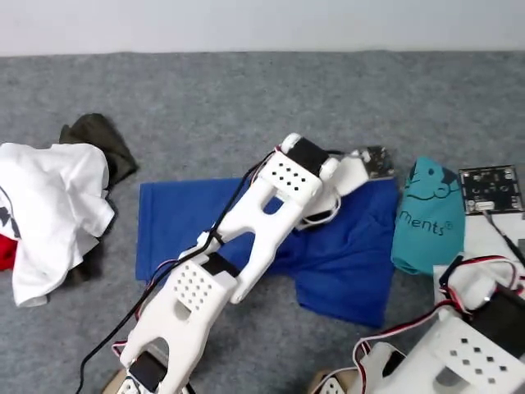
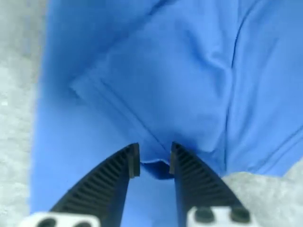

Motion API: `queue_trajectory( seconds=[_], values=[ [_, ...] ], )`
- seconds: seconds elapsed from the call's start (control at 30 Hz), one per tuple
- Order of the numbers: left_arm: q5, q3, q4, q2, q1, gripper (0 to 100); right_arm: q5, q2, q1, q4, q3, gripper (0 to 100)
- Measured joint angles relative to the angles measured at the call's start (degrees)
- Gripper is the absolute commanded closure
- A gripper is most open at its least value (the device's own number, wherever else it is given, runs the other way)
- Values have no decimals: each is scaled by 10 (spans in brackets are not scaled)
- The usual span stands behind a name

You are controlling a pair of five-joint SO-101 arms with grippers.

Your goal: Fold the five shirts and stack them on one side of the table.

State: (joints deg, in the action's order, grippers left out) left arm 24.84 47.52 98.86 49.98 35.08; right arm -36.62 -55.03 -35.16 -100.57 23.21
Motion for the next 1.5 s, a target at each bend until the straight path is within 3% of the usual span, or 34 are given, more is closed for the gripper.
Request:
queue_trajectory(
  seconds=[0.23, 0.47, 0.9, 1.17, 1.5],
  values=[
    [-4, -123, 1, -4, -26, 893, 0, 0, 0, 0, 0, 907],
    [-4, -110, -2, -11, -32, 893, 0, 0, 0, 0, 0, 906],
    [-35, -18, 1, -41, 80, 887, 0, 0, 0, 0, 0, 905],
    [-35, -92, 1, -79, 142, 825, 0, 0, 0, 0, 0, 905],
    [-37, -176, 1, -80, 222, 819, 0, 0, 0, 0, 0, 905]
  ],
)
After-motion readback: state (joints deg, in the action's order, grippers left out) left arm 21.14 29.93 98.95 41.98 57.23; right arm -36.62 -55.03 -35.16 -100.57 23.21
